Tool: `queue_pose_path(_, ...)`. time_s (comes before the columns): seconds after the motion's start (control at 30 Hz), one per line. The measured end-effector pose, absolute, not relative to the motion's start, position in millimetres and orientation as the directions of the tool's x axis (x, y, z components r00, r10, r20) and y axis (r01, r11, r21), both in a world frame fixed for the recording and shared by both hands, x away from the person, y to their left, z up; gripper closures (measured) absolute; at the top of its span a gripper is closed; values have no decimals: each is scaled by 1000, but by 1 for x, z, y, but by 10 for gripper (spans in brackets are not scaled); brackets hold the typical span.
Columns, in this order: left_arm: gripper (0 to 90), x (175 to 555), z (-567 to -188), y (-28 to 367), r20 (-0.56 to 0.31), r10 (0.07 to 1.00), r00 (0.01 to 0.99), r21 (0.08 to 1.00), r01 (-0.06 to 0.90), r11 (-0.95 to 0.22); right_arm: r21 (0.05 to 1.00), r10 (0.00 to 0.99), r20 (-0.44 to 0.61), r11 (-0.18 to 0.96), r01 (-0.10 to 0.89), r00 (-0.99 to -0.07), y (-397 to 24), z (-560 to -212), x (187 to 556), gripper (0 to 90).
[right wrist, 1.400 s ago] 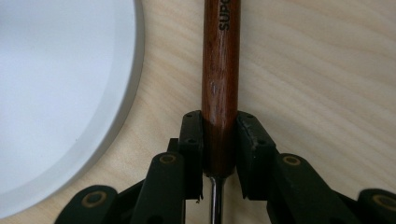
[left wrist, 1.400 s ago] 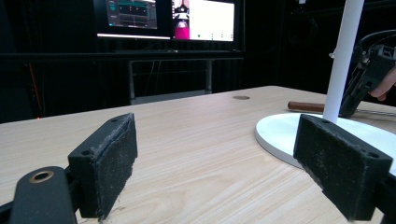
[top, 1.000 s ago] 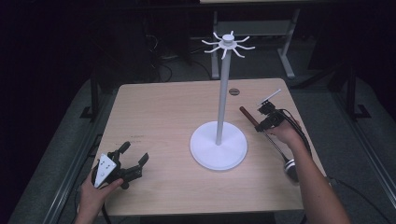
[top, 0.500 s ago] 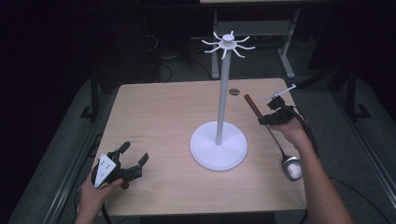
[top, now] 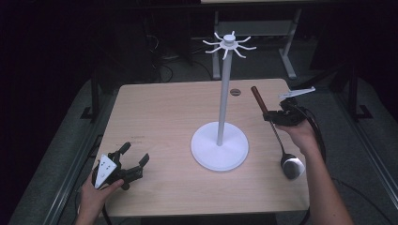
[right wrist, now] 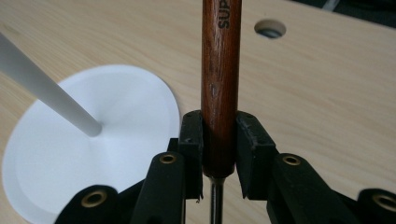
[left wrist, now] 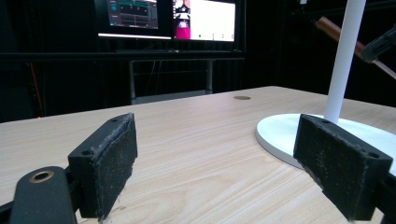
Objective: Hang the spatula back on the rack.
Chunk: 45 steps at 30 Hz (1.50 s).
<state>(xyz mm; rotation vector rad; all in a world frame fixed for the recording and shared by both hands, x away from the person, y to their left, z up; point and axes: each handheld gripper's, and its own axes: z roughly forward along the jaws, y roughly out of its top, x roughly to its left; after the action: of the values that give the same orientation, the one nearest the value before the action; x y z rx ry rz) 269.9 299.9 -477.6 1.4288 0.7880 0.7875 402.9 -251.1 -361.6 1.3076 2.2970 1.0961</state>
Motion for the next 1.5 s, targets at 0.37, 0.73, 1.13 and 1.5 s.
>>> queue_pose_path(0.37,129,270,-478,300,1,847,531,1000,3,-3,824,812,127,234,517,-570,-264,-342,385,734)
queue_pose_path(0.73,128,270,-478,300,2,846,533,1000,3,-5,886,785,146,167,433,-602,-275,-337,373,733)
queue_pose_path(1.13,129,270,-478,300,3,846,534,1000,3,-6,927,744,142,131,351,-653,-276,-326,364,734)
queue_pose_path(1.5,129,270,-477,300,5,846,533,1000,-1,-5,968,712,108,85,238,-694,-267,-304,352,733)
